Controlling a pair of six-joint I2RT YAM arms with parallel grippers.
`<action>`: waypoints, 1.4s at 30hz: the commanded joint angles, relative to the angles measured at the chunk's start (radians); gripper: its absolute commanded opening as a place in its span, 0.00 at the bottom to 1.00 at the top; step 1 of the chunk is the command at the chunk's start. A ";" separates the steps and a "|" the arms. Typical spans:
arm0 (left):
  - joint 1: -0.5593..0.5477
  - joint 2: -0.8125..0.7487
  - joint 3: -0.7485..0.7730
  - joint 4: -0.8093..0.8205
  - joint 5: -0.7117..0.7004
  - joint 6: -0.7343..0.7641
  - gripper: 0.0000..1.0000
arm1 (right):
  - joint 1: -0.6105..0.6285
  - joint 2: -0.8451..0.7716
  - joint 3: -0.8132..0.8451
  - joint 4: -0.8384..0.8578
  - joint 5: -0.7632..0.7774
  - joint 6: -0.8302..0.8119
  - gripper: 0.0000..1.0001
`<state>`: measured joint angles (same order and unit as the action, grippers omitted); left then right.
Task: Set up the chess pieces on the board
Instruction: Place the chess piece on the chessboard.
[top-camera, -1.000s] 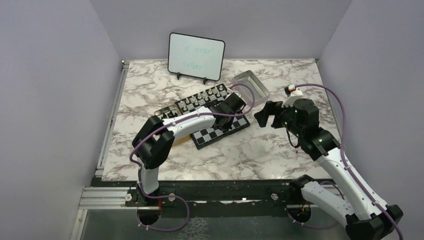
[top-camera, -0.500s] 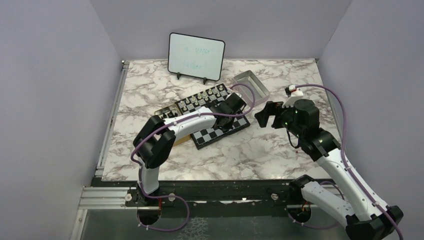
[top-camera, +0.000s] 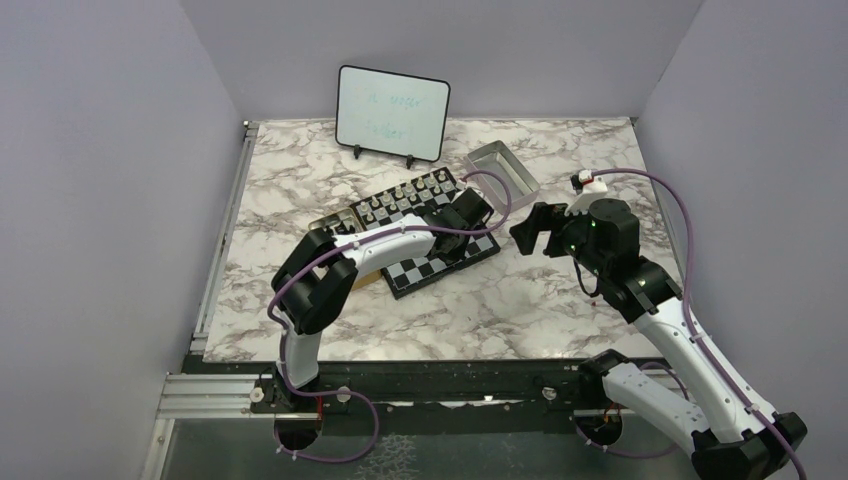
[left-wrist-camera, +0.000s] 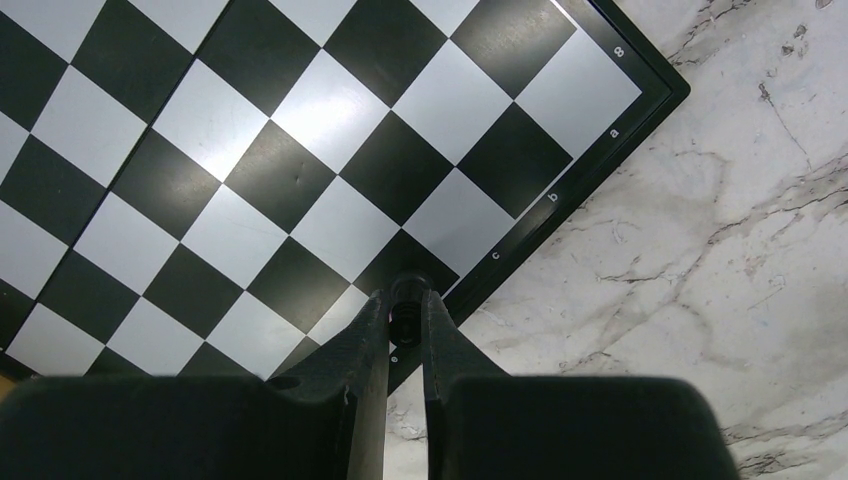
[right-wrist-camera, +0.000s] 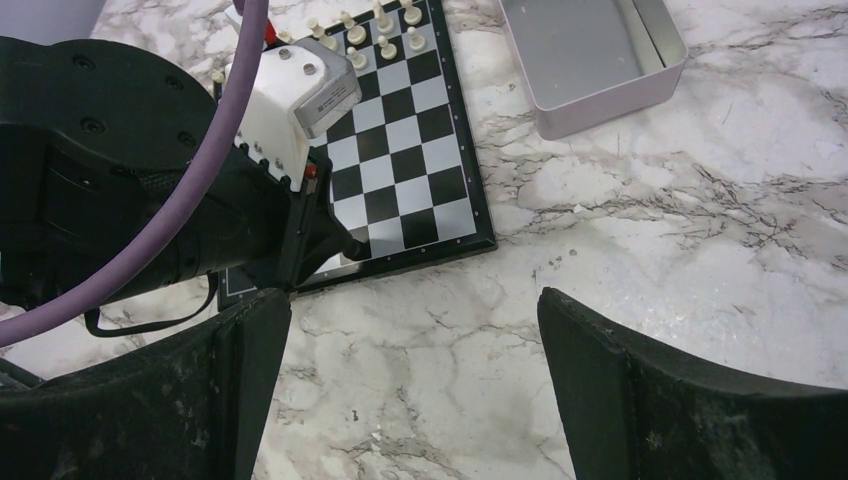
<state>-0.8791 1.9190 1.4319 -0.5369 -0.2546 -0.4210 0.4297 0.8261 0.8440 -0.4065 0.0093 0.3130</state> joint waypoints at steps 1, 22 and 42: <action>-0.004 0.020 0.024 -0.005 -0.023 0.013 0.12 | -0.008 -0.013 -0.007 -0.014 0.023 -0.008 1.00; -0.004 0.026 0.042 -0.028 -0.032 0.019 0.21 | -0.008 -0.020 -0.011 -0.018 0.027 -0.011 1.00; -0.001 -0.064 0.105 -0.069 -0.012 0.030 0.53 | -0.008 -0.012 -0.001 -0.014 0.003 -0.008 1.00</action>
<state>-0.8791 1.9320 1.4864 -0.5793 -0.2764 -0.3908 0.4297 0.8223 0.8440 -0.4065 0.0101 0.3130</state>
